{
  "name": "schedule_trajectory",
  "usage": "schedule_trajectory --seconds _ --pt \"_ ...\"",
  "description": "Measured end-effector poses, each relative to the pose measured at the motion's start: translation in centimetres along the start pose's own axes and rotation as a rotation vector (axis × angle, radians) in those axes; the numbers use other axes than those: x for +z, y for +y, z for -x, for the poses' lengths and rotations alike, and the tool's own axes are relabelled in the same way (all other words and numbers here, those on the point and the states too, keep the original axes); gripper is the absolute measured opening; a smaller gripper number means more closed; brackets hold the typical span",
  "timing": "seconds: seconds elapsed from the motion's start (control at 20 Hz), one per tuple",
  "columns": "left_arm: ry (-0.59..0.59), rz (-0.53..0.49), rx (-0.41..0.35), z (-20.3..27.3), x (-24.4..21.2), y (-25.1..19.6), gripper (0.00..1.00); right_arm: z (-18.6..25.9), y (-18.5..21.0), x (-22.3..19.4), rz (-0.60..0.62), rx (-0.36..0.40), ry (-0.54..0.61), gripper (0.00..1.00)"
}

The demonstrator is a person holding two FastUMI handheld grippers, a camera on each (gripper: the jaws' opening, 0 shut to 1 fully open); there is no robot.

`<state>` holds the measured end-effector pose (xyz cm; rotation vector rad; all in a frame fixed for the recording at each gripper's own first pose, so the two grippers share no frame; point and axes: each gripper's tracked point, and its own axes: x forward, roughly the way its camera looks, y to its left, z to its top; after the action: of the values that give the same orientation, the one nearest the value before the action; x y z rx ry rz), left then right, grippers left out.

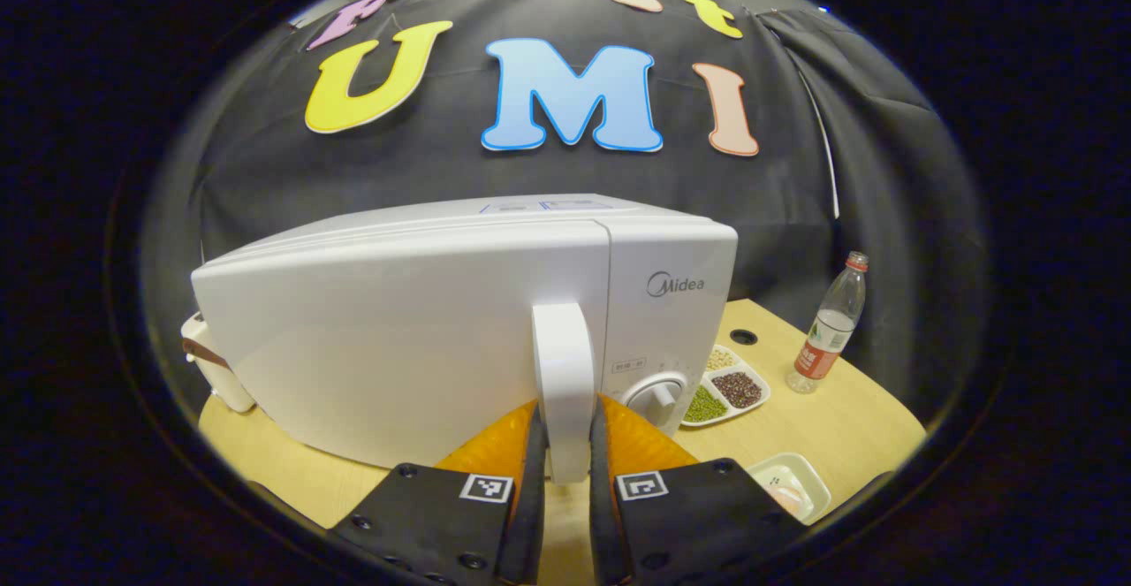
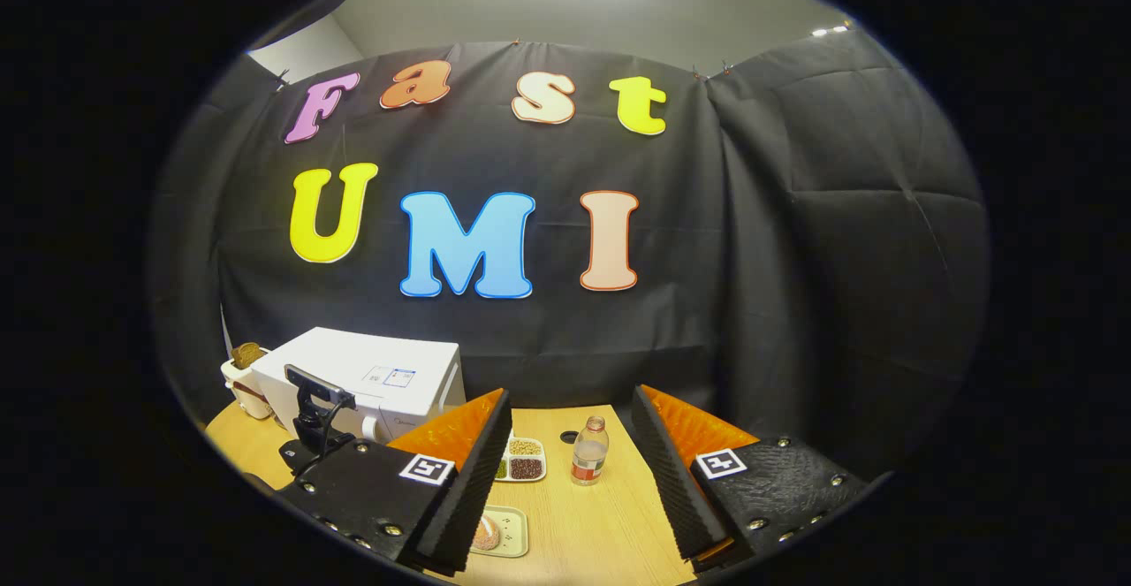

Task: Open the microwave oven with the left hand, put the food in, and close the microwave oven.

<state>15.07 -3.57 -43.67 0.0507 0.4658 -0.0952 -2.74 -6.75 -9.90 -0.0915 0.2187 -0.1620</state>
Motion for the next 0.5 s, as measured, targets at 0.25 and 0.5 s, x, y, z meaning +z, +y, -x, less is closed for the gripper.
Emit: schedule_trajectory --seconds 0.25,0.5 --pt "0.037 -0.01 -0.016 0.24 0.17 0.01 0.07 0.1 -0.03 -0.42 -0.025 -0.003 0.004 0.84" --pt "0.064 -0.027 -0.047 0.12 0.02 -0.14 0.07 0.11 -0.22 0.07 -0.037 -0.007 -0.011 0.84"
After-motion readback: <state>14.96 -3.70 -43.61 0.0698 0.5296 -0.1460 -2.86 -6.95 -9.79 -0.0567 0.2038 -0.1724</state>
